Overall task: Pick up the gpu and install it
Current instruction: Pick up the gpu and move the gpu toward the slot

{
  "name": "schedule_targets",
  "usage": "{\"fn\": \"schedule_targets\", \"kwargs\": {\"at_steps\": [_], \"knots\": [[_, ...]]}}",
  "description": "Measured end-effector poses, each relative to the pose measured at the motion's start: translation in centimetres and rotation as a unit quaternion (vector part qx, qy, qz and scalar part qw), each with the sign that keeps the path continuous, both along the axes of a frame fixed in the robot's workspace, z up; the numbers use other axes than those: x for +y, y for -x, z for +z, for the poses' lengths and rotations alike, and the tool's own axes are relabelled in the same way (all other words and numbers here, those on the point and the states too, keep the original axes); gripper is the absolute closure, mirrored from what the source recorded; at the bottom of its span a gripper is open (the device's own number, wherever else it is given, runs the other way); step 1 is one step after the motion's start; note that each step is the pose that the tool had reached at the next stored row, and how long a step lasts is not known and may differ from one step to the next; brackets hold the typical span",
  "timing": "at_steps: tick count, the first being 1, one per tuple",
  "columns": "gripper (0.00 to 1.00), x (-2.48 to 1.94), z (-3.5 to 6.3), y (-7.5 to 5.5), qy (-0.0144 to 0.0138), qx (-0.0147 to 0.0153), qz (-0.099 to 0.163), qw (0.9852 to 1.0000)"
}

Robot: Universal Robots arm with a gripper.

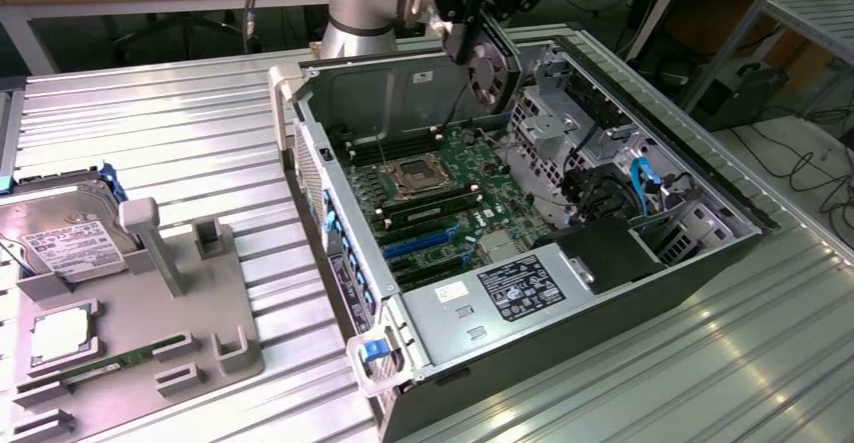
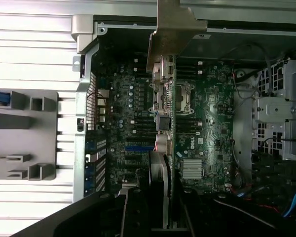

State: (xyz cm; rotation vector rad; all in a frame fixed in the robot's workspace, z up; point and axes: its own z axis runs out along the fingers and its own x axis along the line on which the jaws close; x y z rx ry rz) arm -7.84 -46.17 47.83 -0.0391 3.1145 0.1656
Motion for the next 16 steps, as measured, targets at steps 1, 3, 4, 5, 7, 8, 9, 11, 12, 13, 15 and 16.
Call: {"fn": "schedule_targets", "kwargs": {"at_steps": [1, 3, 4, 5, 7, 8, 9, 11, 12, 13, 15, 16], "knots": [[0.72, 0.0, 0.0, -0.1, 0.0, 0.0, 0.0, 1.0], [0.72, 0.0, 0.0, -0.3, 0.0, 0.0, 0.0, 1.0], [0.72, 0.0, 0.0, -0.4, 0.0, 0.0, 0.0, 1.0], [0.72, 0.0, -0.01, -0.5, 0.0, 0.0, 0.0, 1.0], [0.72, 0.0, -0.02, -0.6, -0.0001, 0.0, 0.0, 1.0], [0.72, 0.0, -0.03, -0.7, 0.0, 0.0, 0.0, 1.0], [0.72, 0.0, -0.03, -0.8, 0.0, 0.0, 0.0, 1.0], [0.72, 0.0, -0.04, -1.0, 0.0, 0.0, 0.0, 1.0], [0.72, 0.0, -0.04, -1.1, 0.0, 0.0, 0.0, 1.0], [0.72, 0.0, -0.05, -1.1, 0.0, 0.0, 0.0, 1.0], [0.72, 0.0, -0.06, -1.3, 0.0, 0.0, 0.0, 1.0], [0.72, 0.0, -0.06, -1.4, 0.0, 0.0, 0.0, 1.0]]}}
